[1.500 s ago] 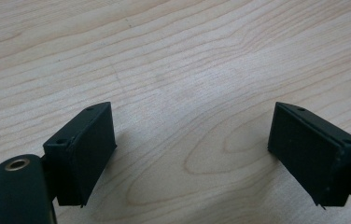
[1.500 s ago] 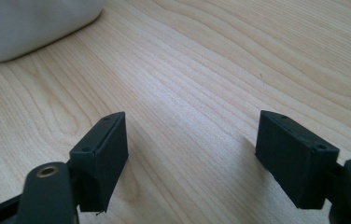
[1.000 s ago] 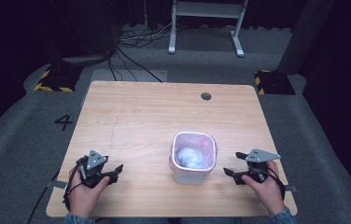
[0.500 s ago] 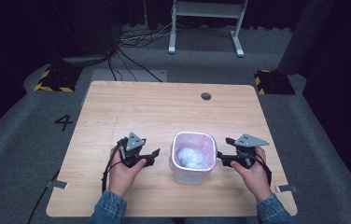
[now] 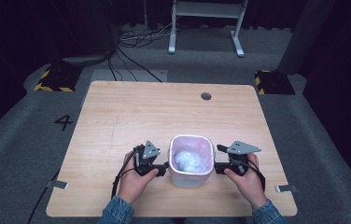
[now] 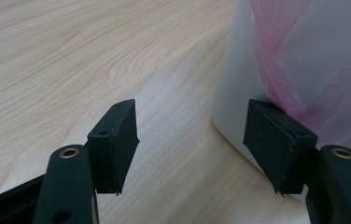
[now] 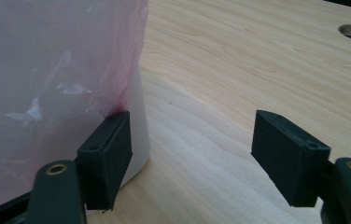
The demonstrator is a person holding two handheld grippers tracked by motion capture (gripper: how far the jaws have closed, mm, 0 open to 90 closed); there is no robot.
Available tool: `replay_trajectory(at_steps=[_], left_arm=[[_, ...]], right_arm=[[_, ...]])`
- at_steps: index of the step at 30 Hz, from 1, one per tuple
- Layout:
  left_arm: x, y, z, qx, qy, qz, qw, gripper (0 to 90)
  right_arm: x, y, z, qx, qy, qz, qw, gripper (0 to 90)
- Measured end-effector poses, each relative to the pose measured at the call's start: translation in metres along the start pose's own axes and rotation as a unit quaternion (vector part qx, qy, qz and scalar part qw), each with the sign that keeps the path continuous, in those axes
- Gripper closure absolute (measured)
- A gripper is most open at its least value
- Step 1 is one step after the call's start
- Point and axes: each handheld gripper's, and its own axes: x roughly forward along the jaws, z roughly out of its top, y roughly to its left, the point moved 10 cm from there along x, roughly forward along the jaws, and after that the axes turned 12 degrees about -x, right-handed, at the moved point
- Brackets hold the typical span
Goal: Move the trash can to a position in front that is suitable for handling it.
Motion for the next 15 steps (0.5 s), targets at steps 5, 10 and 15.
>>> replay_trajectory(at_steps=[5,10,15], left_arm=[[-0.014,-0.008,-0.012,0.009,0.009,-0.002,0.9999,36.9],[-0.025,-0.003,-0.020,0.008,0.004,0.000,1.0000,28.9],[-0.032,-0.005,-0.028,-0.002,0.010,-0.015,0.9998,29.0]], right_arm=[[-0.005,0.016,-0.002,-0.001,-0.005,0.022,0.9998,28.4],[-0.012,0.024,-0.001,-0.010,-0.009,0.023,0.9996,26.4],[-0.030,0.028,0.001,-0.018,-0.016,0.022,0.9995,24.9]])
